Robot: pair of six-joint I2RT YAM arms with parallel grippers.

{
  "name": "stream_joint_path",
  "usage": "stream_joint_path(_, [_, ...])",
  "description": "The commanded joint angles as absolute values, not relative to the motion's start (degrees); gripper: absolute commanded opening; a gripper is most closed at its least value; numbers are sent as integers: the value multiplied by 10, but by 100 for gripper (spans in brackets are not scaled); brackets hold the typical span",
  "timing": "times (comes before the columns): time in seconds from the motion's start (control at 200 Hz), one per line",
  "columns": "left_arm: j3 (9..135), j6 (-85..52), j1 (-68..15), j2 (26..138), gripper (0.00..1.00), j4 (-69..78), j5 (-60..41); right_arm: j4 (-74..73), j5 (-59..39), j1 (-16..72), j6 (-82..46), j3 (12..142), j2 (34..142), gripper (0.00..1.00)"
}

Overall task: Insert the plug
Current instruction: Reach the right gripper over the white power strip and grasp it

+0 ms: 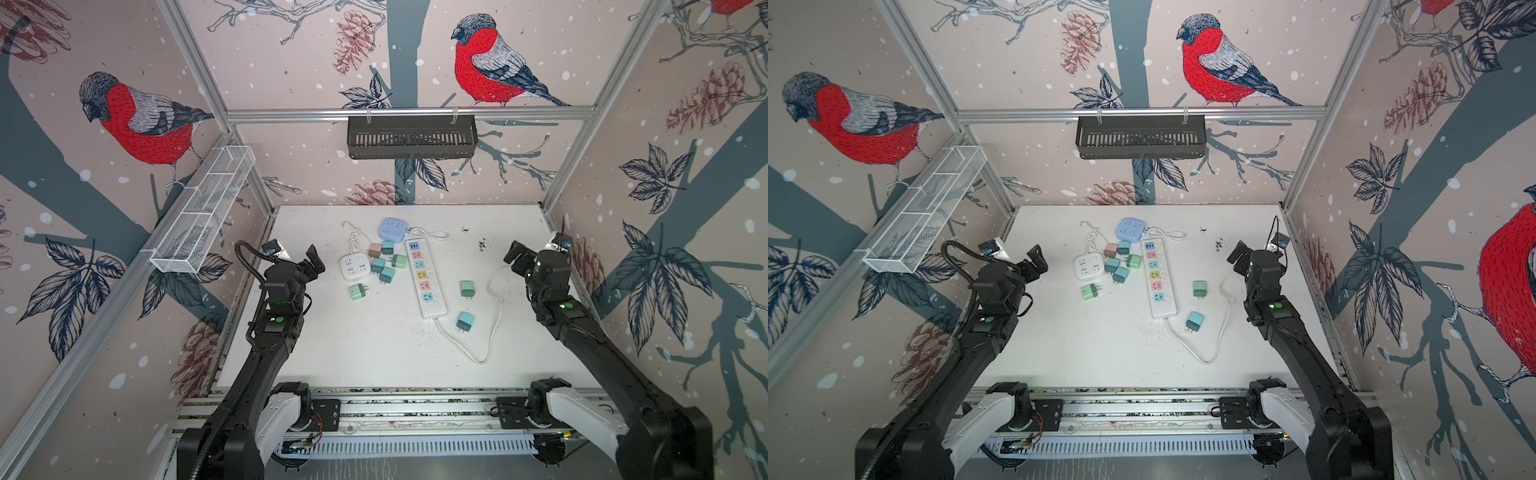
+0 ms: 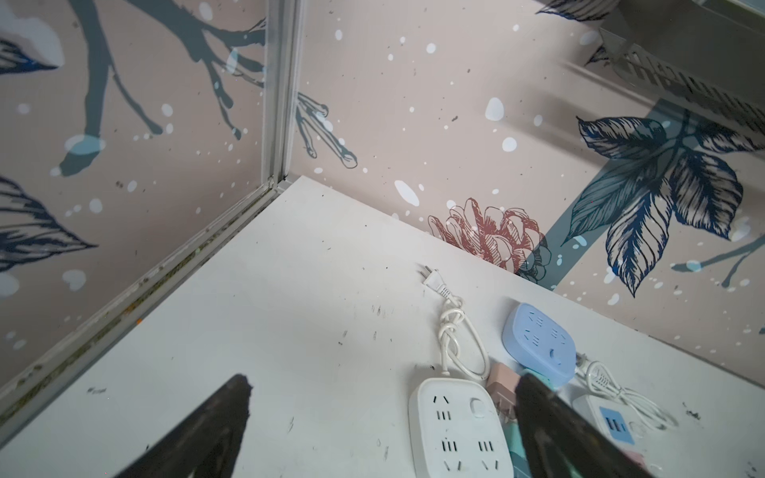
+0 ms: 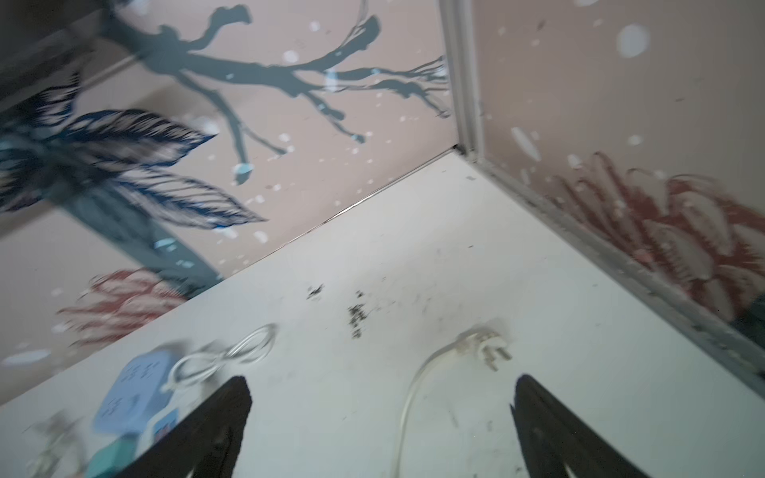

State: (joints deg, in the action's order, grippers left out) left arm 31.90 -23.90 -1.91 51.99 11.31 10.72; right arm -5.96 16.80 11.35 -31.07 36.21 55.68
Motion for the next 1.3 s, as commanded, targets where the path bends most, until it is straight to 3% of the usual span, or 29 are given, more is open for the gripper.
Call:
stream_joint_path(0.0, [317, -290, -11, 469, 99, 1, 76, -19, 158, 176, -339, 360, 528, 100])
stream_joint_path(0.1, [283, -274, -10, 409, 99, 33, 18, 16, 208, 245, -326, 375, 531, 100])
stream_joint_path(0.21, [255, -333, -11, 362, 97, -13, 61, 29, 219, 284, -324, 385, 551, 100])
stream_joint_path(0.4, [180, -332, -10, 351, 97, 36, 9, 22, 207, 333, -325, 407, 639, 99])
stream_joint_path(0.63, [122, -301, -12, 366, 89, 119, -35, 42, 180, 335, -316, 486, 771, 95])
stream_joint_path(0.821, [51, -310, -24, 375, 93, 239, -39, 54, 154, 332, -305, 560, 877, 96])
stream_joint_path(0.926, [89, -300, -27, 394, 93, 182, -39, 55, 134, 331, -296, 598, 928, 95])
stream_joint_path(1.296, [87, -294, -47, 413, 93, 202, -27, 101, 73, 329, -263, 810, 1148, 96])
